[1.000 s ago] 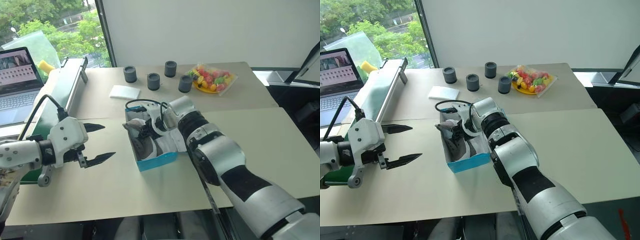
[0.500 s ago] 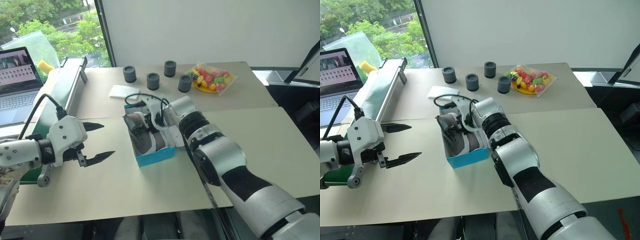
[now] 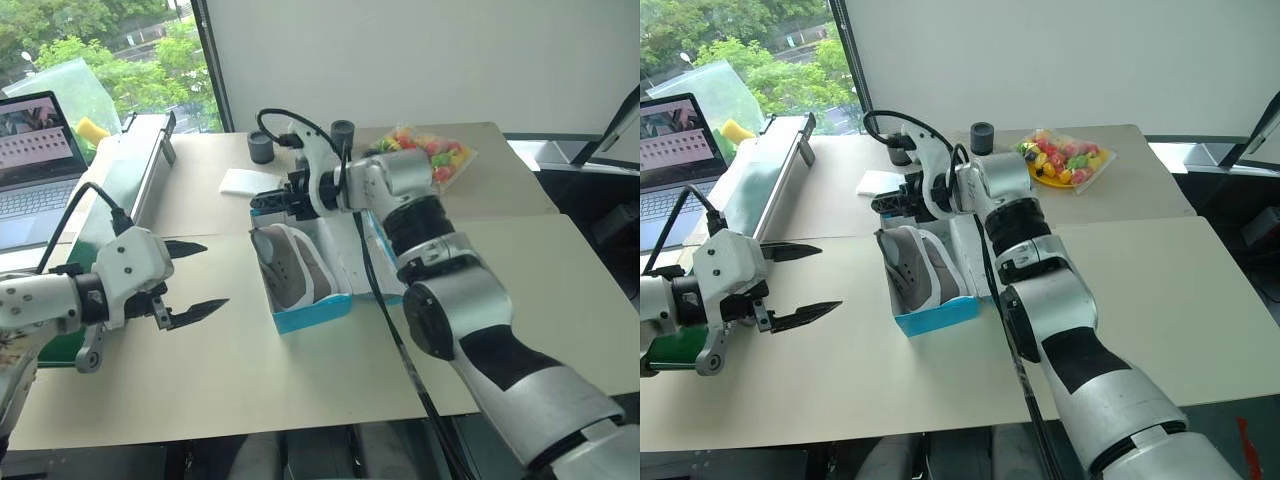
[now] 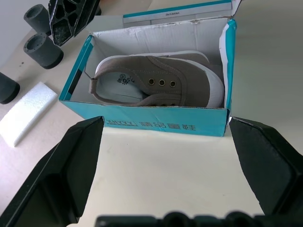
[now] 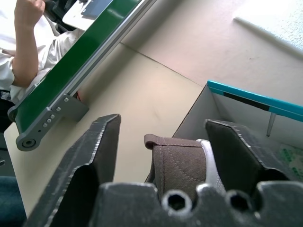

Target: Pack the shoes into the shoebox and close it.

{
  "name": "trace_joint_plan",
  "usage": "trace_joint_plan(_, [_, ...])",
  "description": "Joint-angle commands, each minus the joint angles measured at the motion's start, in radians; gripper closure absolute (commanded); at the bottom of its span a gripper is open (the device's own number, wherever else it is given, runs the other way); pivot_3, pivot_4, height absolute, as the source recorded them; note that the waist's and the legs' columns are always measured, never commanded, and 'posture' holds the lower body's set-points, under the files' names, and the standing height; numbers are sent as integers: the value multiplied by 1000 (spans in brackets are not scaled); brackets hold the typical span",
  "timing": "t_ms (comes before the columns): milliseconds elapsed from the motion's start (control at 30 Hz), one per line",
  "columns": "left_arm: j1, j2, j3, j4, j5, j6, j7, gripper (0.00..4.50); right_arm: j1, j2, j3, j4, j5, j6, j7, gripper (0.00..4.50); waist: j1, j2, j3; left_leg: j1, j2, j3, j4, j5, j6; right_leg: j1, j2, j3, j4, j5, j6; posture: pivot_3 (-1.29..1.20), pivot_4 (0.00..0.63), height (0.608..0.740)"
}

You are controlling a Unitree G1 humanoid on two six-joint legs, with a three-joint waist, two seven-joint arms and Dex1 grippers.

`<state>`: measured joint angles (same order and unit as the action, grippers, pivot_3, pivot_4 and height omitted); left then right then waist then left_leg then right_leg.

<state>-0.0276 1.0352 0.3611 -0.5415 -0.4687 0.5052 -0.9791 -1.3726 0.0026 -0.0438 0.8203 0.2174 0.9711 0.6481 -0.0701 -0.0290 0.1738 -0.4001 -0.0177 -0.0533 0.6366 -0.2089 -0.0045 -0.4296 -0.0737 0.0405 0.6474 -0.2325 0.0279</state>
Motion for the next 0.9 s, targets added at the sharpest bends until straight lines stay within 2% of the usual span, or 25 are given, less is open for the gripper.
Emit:
trace_joint_plan(33, [-19,19,2,-4,6,-5,-4,0,36,-1,39,-72,-1,-26,8,2516,-1,0,0,0,0,0,0,0,0,0,0,0,0,0,0,0,150,731])
trace_joint_plan(233, [-19,20,7,-8,5,-1,-4,0,101,-4,123,2,-68,-147,2,4458,-1,0,0,0,0,0,0,0,0,-1,0,0,0,0,0,0,150,731])
trace_joint_plan(400, [-8,19,21,-18,2,4,-3,0,107,13,176,143,-137,-298,-7,4458,-1,0,0,0,0,0,0,0,0,-1,0,0,0,0,0,0,150,731])
trace_joint_plan(900, [-16,20,34,-15,5,19,21,0,102,169,300,326,-290,-462,10,4458,-13,0,0,11,1,-1,-3,0,0,6,0,1,1,0,0,0,150,731])
